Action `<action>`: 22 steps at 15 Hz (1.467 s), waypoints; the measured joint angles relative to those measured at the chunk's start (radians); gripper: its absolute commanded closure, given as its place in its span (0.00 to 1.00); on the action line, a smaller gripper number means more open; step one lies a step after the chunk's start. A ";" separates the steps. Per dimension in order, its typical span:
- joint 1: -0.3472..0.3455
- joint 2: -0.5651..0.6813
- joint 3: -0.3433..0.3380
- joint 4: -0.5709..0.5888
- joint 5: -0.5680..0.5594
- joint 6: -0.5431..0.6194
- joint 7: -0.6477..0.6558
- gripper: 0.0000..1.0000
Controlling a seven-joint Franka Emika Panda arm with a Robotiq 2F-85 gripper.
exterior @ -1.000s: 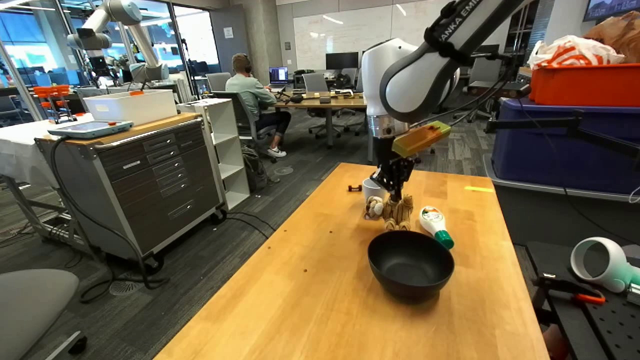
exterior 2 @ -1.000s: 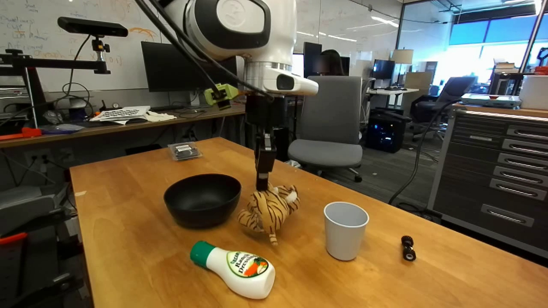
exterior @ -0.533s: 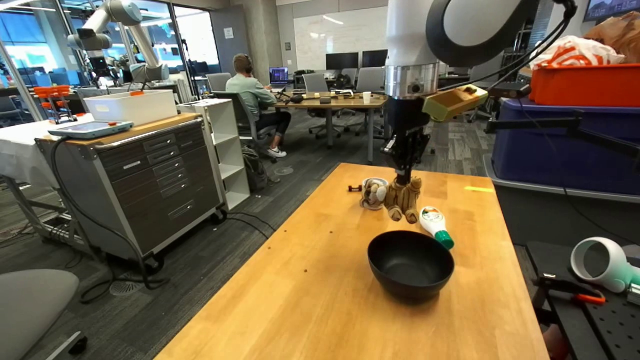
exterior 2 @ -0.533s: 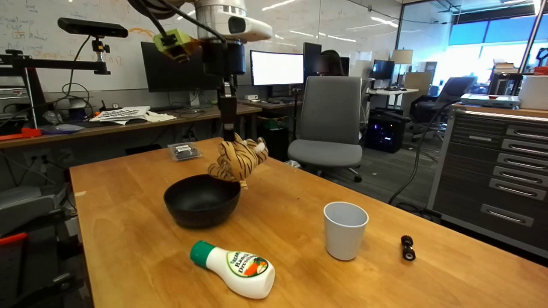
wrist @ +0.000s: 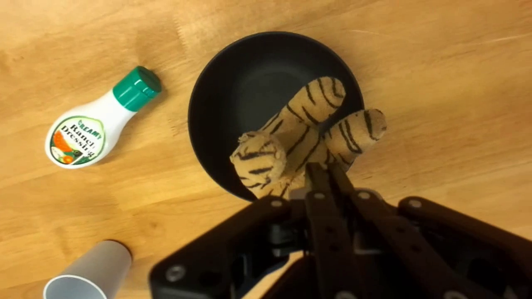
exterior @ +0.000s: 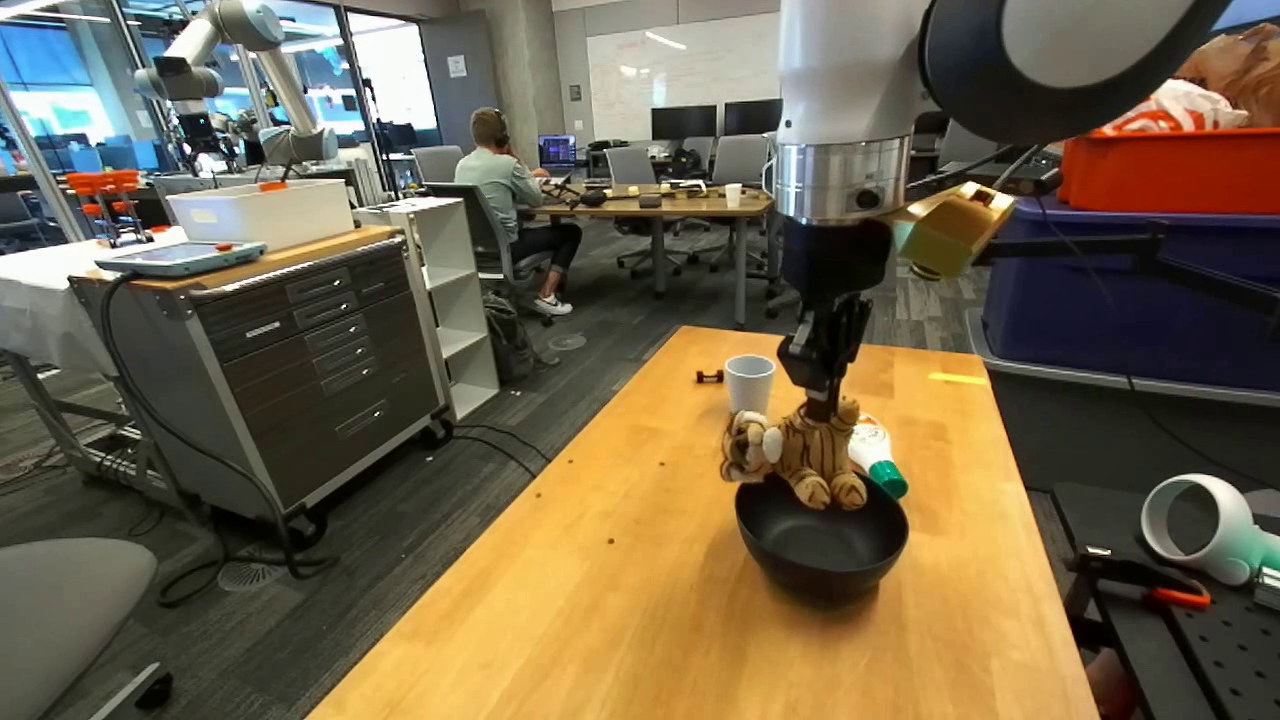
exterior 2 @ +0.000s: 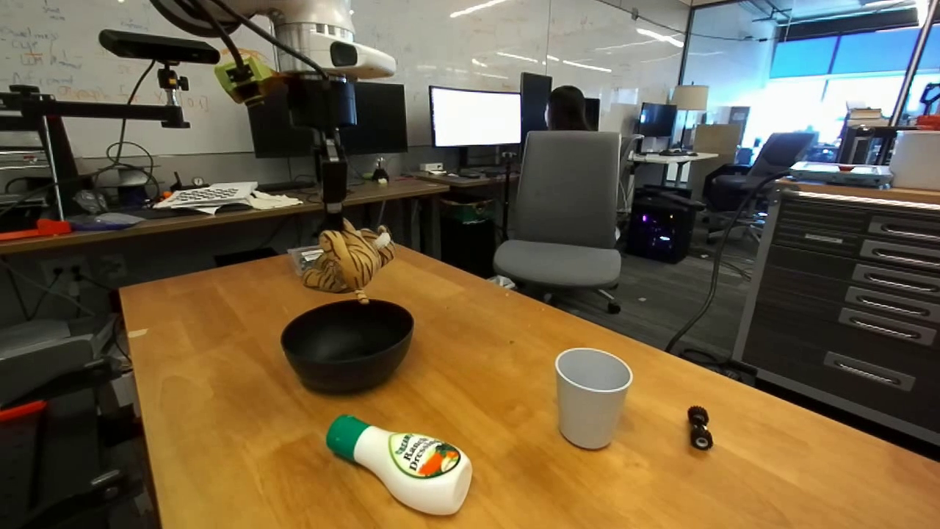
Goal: Put the tiger toy in the bowl
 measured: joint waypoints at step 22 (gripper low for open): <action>0.002 0.244 -0.040 0.066 -0.073 0.039 0.032 0.21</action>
